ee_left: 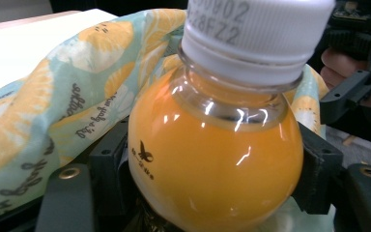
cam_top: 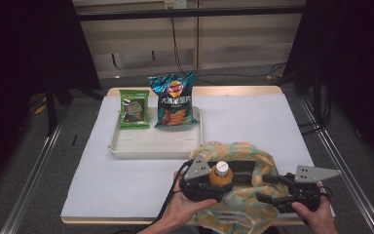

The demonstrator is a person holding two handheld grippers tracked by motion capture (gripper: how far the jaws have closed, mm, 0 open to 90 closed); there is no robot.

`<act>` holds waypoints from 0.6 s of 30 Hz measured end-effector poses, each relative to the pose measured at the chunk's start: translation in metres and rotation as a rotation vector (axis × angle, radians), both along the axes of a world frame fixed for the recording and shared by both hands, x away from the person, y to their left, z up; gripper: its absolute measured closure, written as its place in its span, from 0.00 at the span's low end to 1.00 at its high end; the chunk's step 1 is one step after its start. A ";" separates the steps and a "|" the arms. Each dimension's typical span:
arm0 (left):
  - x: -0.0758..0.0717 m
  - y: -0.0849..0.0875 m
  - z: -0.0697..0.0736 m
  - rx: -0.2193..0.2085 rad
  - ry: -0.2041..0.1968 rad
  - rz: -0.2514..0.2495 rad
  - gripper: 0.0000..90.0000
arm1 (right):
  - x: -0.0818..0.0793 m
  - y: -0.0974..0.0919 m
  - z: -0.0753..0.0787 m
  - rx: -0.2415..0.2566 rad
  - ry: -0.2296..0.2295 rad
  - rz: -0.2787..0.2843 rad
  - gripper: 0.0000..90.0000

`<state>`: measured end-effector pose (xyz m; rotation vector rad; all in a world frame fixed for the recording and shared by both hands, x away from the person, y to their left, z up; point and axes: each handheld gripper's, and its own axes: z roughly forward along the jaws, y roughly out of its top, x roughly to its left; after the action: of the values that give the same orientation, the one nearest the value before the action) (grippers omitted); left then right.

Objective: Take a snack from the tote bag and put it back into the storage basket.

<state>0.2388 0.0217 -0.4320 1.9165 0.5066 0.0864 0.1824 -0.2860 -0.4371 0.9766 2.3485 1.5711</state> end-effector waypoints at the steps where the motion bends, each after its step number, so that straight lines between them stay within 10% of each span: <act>1: 0.001 0.001 0.000 0.011 -0.004 -0.012 0.34 | 0.000 0.000 0.000 -0.001 -0.001 0.000 0.35; 18: 0.012 0.015 0.019 -0.044 0.028 -0.181 0.34 | 0.000 0.000 0.000 -0.002 -0.003 0.001 0.35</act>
<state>0.2511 0.0371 -0.4127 1.9141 0.3488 -0.0683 0.1823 -0.2860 -0.4371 0.9723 2.3488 1.5690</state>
